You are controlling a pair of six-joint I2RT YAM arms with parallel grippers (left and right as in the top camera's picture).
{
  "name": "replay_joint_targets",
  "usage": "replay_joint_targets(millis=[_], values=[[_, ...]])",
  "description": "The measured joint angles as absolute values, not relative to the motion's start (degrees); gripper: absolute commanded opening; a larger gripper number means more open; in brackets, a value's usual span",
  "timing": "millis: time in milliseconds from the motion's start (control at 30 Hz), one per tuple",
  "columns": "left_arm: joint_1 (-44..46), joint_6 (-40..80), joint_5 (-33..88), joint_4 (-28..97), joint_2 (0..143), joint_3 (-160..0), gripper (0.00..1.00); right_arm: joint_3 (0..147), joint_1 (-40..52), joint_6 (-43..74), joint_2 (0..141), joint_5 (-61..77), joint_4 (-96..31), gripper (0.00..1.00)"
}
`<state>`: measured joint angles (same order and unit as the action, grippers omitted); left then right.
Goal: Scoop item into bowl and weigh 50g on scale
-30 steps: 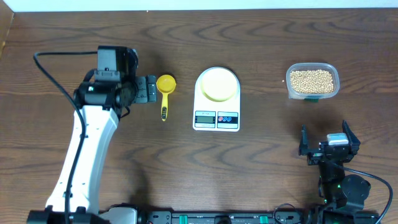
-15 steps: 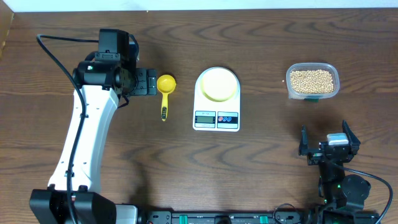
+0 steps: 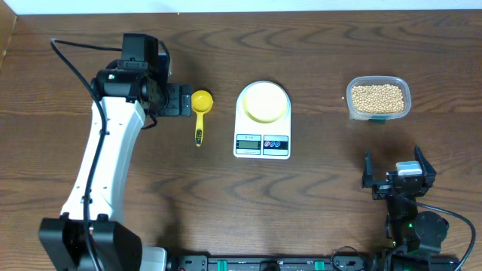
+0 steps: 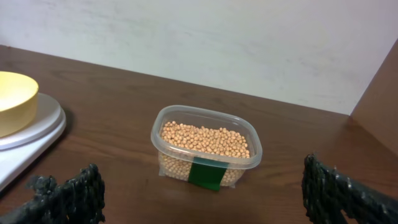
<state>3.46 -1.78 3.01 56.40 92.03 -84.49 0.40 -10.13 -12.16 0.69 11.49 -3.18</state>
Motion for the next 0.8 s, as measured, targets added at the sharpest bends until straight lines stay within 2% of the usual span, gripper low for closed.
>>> replay_joint_targets(millis=[300, 800], values=[[3.5, -2.5, 4.2, 56.8, 99.9, -90.0, 0.97, 0.4, -10.1, -12.2, 0.7, 11.5, -3.2, 0.99], [3.5, -2.9, 4.2, 56.8, 106.0, -90.1, 0.97, 0.4, -10.1, -12.1, 0.7, 11.5, -3.2, 0.99]])
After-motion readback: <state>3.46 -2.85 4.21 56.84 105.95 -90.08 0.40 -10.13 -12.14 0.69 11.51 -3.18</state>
